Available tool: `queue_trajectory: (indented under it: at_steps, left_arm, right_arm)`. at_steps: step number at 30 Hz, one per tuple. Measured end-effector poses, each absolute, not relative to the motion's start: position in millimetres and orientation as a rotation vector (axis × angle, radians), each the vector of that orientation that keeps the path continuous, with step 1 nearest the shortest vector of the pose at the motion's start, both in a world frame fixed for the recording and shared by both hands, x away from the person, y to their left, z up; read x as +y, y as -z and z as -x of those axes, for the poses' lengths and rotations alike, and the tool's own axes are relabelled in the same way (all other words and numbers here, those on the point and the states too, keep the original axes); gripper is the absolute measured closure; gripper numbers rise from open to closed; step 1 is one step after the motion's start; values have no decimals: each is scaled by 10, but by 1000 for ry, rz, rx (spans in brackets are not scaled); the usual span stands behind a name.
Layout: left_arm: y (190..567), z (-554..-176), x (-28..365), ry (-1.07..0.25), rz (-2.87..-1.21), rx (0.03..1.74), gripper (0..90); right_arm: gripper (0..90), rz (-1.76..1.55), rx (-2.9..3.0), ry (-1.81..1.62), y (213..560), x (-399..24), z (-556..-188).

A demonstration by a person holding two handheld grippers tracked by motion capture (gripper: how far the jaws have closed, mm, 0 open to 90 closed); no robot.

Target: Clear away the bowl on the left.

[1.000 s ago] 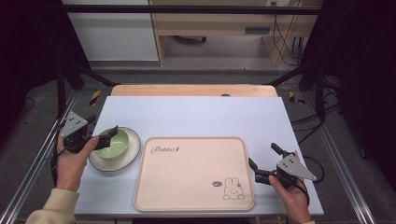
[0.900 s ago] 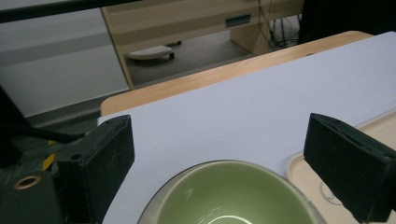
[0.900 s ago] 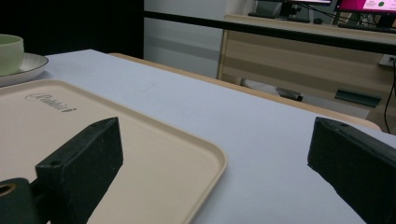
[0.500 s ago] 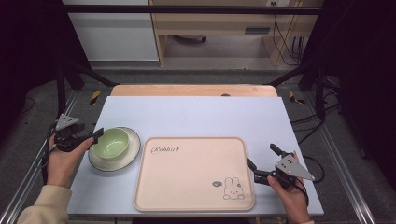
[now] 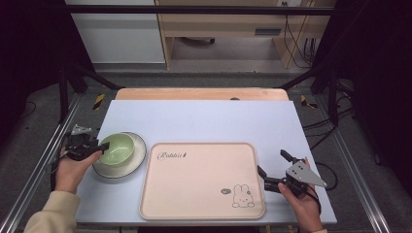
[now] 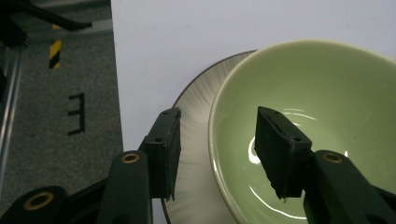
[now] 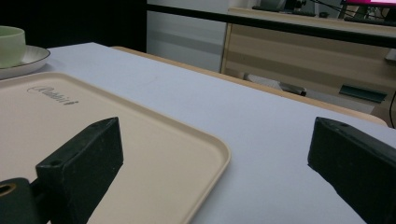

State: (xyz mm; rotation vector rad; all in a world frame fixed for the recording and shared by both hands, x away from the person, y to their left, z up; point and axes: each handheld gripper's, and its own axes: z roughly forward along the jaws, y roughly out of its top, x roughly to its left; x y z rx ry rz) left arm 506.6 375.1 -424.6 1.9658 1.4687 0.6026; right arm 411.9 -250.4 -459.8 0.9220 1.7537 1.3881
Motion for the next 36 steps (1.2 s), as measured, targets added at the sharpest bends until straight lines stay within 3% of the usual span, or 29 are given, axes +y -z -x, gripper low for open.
queue_trajectory:
  at_steps: [18,27,36]
  left_arm:
    - [4373,-5163,3773,-424,-2000,1564,795]
    - [4339,-5121,3806,-362,-1884,1583,836]
    - [4242,-5065,3776,-407,-1845,1574,830]
  right_arm:
    - [34,-927,1764,-1398,4601,-2500,-4122]
    - [34,-928,1764,-1395,4607,-2503,-4128]
    - [34,-926,1764,-1398,4606,-2495,-4129]
